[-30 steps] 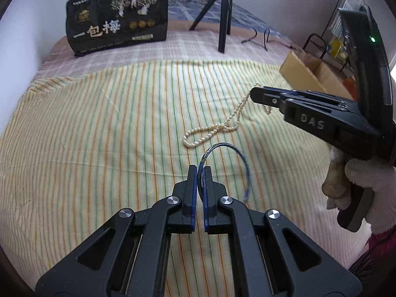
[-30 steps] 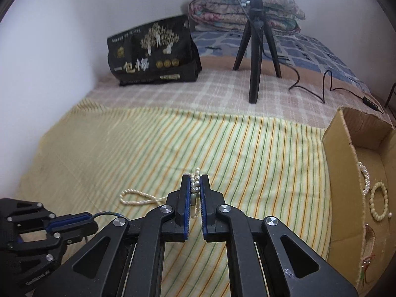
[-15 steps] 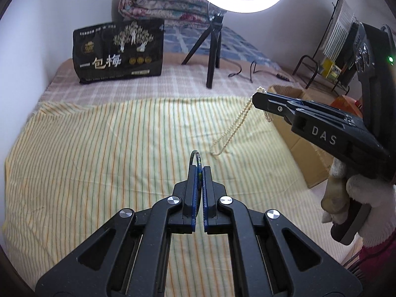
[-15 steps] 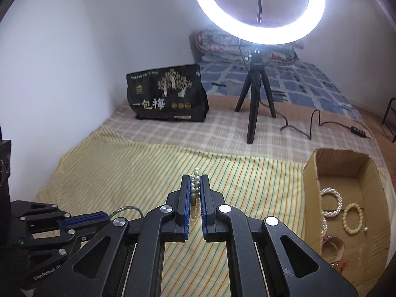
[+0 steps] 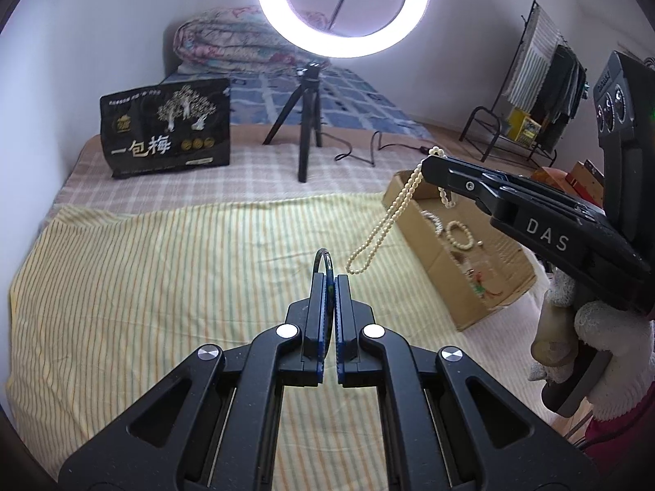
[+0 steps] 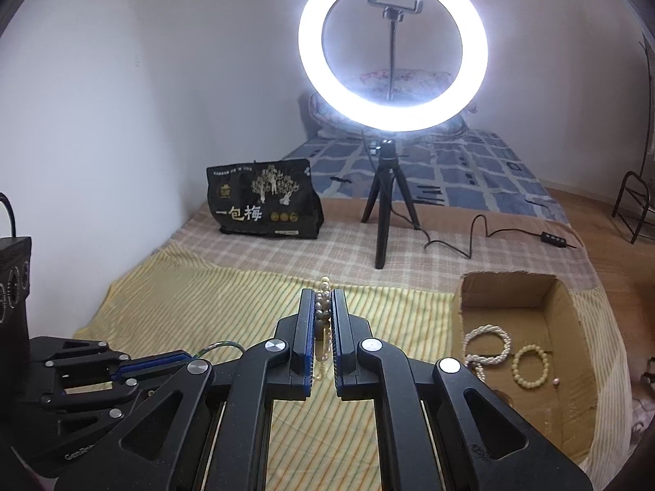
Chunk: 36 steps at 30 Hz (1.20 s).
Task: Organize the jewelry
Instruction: 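Lift and carry the bangle and pearl strand over the cardboard box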
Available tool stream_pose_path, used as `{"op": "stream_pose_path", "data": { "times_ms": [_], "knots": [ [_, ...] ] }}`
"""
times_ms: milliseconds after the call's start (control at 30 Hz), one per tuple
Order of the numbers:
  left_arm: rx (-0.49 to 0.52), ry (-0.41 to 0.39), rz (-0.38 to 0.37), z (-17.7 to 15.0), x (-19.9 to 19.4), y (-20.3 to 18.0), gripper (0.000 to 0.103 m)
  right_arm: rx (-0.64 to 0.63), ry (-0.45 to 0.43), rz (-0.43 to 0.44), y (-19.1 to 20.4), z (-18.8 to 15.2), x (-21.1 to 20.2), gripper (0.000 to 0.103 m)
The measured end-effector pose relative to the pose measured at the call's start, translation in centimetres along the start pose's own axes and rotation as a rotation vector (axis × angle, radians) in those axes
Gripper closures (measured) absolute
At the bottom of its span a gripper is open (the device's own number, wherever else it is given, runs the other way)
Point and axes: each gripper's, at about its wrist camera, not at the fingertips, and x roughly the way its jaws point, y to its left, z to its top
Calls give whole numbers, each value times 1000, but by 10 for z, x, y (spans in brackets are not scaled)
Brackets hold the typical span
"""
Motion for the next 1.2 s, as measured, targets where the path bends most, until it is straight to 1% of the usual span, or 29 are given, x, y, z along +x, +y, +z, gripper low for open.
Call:
{"op": "stream_pose_path", "data": {
  "times_ms": [267, 600, 933, 1200],
  "knots": [
    [18, -24, -38, 12, -2, -30, 102, 29, -44, -51, -29, -1, -35, 97],
    [41, -31, -93, 26, 10, -76, 102, 81, -79, -137, -81, -14, -80, 97],
    [67, -16, -130, 34, 35, -119, 102, 127, -75, -204, -130, -33, -104, 97],
    [85, 5, -153, 39, 59, -148, 102, 165, -53, -220, -161, -48, -105, 97]
  ]
}}
